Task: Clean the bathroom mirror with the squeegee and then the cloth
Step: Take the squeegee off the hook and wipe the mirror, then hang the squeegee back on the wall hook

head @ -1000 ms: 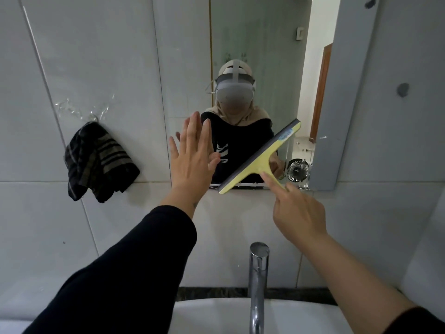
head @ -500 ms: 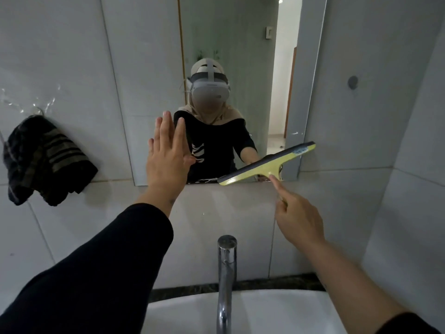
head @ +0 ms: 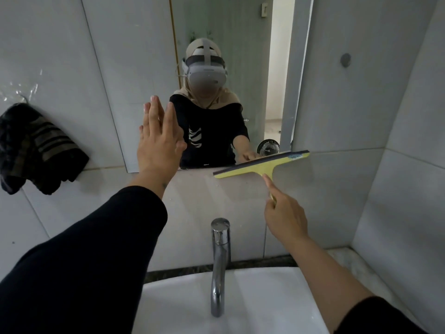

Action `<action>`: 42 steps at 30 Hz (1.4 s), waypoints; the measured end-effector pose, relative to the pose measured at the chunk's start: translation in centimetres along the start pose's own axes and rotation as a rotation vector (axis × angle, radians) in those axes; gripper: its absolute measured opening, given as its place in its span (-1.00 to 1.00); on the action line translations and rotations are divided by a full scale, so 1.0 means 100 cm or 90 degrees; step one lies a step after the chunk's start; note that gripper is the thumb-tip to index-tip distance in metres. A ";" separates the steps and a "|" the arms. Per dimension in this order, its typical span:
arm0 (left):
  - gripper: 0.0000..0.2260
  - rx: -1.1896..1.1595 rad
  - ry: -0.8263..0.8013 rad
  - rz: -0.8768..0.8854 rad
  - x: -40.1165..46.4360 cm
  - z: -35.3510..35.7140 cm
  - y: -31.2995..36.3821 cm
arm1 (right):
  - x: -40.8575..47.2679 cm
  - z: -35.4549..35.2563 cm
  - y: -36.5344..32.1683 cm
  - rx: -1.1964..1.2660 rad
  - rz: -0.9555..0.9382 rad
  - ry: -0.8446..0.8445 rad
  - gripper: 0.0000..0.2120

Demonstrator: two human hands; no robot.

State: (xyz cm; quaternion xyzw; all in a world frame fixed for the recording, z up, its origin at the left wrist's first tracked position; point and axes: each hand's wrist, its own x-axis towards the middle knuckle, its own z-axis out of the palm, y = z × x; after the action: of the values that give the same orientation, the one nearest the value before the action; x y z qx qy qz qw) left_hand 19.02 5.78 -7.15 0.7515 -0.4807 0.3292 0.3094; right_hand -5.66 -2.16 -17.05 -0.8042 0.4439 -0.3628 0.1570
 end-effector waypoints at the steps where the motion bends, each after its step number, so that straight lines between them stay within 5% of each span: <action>1: -0.27 0.009 -0.001 -0.008 0.000 -0.001 0.002 | -0.004 0.000 0.004 -0.012 0.017 -0.017 -0.44; 6: -0.27 0.045 -0.047 -0.046 -0.006 -0.003 0.027 | -0.012 -0.020 0.016 -0.040 0.134 -0.121 -0.42; 10: -0.30 -0.025 -0.136 0.048 -0.020 -0.001 0.077 | -0.007 -0.068 0.014 -0.056 0.182 -0.180 -0.39; 14: -0.45 -0.152 -0.251 0.185 -0.037 -0.004 0.143 | 0.009 -0.125 0.011 -0.038 0.231 -0.250 -0.69; 22: -0.60 -0.352 -0.321 0.326 -0.044 -0.017 0.216 | 0.038 -0.227 -0.014 -0.073 0.091 -0.394 -0.78; 27: -0.63 -0.385 -0.214 0.336 -0.023 -0.025 0.234 | 0.049 -0.265 -0.024 -0.156 0.070 -0.302 -0.69; 31: -0.65 -0.365 -0.177 0.341 -0.008 -0.023 0.238 | 0.065 -0.280 -0.024 -0.224 0.116 -0.057 -0.72; 33: -0.66 -0.354 -0.162 0.338 -0.006 -0.020 0.240 | 0.075 -0.281 -0.022 -0.193 0.171 0.058 -0.74; 38: -0.65 -0.329 -0.110 0.300 -0.008 -0.007 0.251 | 0.097 -0.259 -0.027 0.018 0.321 0.162 -0.39; 42: -0.61 -0.306 -0.110 0.274 -0.015 0.006 0.257 | 0.115 -0.235 -0.031 0.158 0.418 0.251 -0.48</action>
State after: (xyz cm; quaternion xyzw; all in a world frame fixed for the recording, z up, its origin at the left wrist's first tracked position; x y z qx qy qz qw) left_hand -5.13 -2.81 -4.87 0.5634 -0.7165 0.1993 0.3597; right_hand -16.83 -8.35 6.03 -0.5095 0.6518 -0.4912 0.2725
